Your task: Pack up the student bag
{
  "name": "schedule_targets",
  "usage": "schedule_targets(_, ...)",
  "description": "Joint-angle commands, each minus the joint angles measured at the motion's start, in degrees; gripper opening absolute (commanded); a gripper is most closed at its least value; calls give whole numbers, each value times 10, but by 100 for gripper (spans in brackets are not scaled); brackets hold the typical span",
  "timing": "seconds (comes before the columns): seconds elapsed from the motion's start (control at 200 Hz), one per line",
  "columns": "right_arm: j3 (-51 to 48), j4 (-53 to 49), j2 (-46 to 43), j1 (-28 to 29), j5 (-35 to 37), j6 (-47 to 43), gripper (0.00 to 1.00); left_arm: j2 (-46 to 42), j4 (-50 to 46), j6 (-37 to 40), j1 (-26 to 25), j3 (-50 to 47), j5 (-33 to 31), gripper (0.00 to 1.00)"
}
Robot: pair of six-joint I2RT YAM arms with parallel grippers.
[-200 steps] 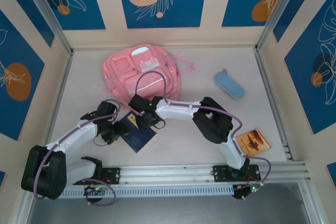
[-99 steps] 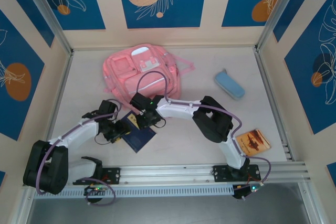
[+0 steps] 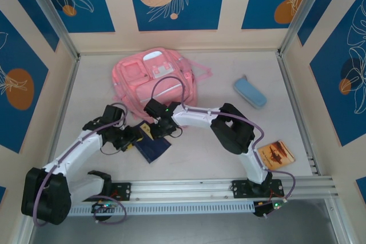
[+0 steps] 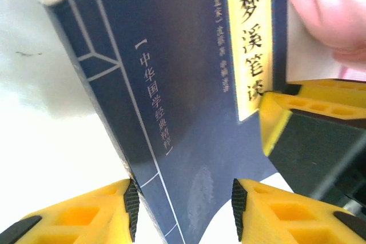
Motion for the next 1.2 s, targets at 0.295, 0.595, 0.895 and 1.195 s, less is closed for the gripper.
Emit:
schedule_targets(0.295, -41, 24, 6, -10, -84, 21, 30, 10, 144, -6, 1, -1, 118, 45)
schedule_targets(0.595, -49, 29, 9, -18, -87, 38, 28, 21, 135, 71, 1, 0, 100, 43)
schedule_targets(0.895, -48, 19, -3, -21, -75, 44, 29, 30, 59, 97, 1, 19, 21, 27)
schedule_targets(1.195, -97, 52, -127, -32, -67, 50, 51, -11, -103, 136, 2, 101, -131, 1)
